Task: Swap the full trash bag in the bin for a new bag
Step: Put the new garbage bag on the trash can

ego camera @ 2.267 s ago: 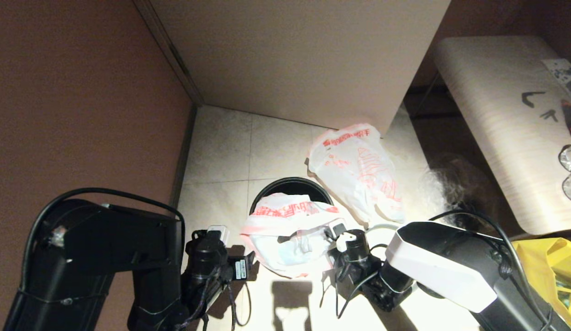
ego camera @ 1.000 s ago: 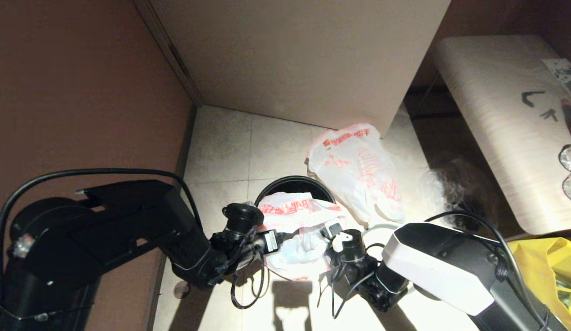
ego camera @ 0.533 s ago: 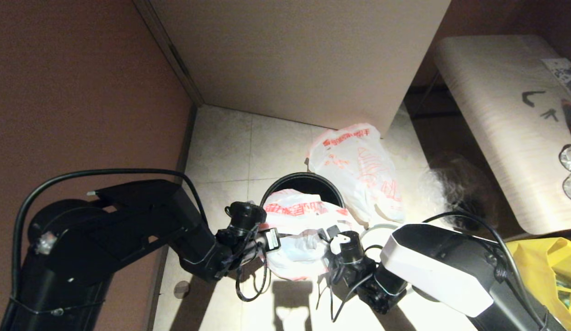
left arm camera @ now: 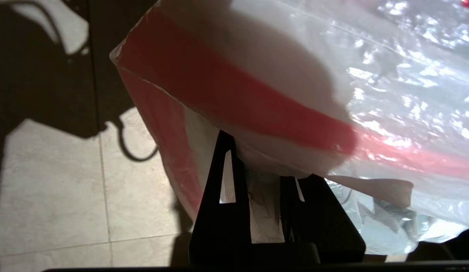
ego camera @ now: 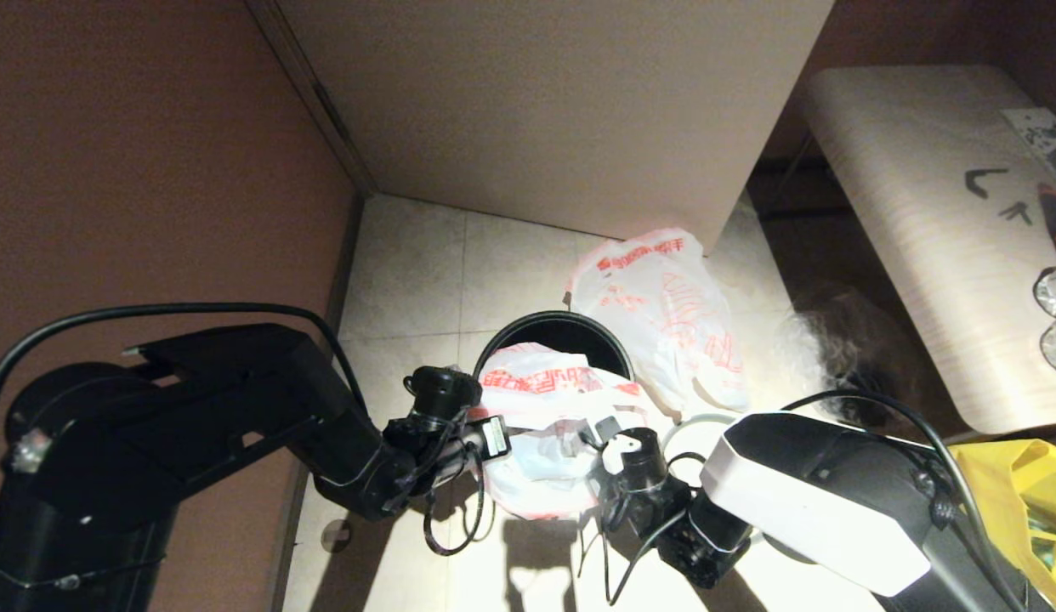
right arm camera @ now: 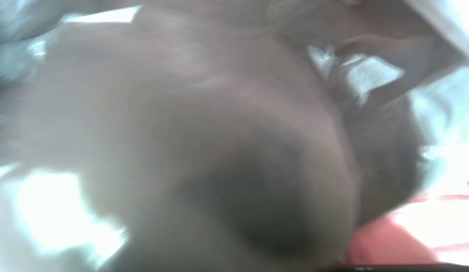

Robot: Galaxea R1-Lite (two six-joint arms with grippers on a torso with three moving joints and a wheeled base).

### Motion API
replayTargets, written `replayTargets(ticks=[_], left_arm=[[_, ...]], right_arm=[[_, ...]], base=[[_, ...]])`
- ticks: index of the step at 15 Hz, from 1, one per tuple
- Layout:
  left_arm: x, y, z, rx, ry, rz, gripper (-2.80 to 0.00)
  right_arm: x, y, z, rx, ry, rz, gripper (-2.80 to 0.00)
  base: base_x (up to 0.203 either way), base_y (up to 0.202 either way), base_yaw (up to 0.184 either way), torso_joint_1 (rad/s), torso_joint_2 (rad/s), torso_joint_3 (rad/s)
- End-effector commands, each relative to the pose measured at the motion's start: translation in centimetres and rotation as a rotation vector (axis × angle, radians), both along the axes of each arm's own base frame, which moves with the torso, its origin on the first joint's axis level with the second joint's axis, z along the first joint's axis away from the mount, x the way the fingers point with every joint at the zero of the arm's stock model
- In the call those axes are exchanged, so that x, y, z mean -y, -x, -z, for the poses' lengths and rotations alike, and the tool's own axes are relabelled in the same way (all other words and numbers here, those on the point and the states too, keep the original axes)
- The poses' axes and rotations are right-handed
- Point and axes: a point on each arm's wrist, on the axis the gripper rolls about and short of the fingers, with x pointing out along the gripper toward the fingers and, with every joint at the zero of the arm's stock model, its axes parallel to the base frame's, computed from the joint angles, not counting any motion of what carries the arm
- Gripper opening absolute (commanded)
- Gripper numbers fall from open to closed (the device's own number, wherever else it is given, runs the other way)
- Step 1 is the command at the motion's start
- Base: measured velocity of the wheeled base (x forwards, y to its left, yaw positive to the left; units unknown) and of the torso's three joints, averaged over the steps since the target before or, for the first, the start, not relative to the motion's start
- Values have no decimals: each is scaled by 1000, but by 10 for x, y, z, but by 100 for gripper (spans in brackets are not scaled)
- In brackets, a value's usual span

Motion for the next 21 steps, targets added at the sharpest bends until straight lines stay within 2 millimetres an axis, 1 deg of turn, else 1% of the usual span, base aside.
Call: replayTargets(ticks=[1,3,4,6,9,10,12,14,15,16,17,19,21], left_arm=[[-5,2,-4,4,5,-13,-280],[-9,2,0,-9,-3,-22,-280],[-10,2,1,-13,-3,-24,-280],[-13,2,2,-17,-4,-31,-280],[-19,-2,12,-42,0,-55,-280],[-22,-3,14,-46,5,-70,-280],[-26,-3,12,-47,7,-81,-280],[-33,2,8,-51,5,-91,-280],[-35,5,6,-54,8,-89,-280],[-35,6,7,-64,12,-92,-280],[-34,8,6,-67,26,-99,-280],[-34,9,6,-71,39,-107,-280],[-34,9,7,-75,39,-109,-280]], right_arm=[[-6,9,-6,3,1,-22,0],[-3,19,-6,-20,21,-31,0],[1,25,-12,-30,31,-33,0],[13,41,-30,-50,44,-48,0],[30,76,-58,-84,54,-103,0],[32,86,-64,-94,51,-134,0],[31,91,-69,-93,41,-158,0],[28,101,-82,-104,18,-235,0],[29,109,-82,-155,36,-278,0],[29,111,-78,-182,47,-293,0],[28,109,-71,-195,55,-291,0],[27,107,-65,-206,52,-295,0],[22,101,-56,-179,1,-293,0]], base=[[0,0,0,0,0,0],[0,0,0,0,0,0],[0,0,0,0,0,0],[0,0,0,0,0,0],[0,0,0,0,0,0],[0,0,0,0,0,0],[0,0,0,0,0,0],[0,0,0,0,0,0],[0,0,0,0,0,0],[0,0,0,0,0,0],[0,0,0,0,0,0],[0,0,0,0,0,0],[0,0,0,0,0,0]])
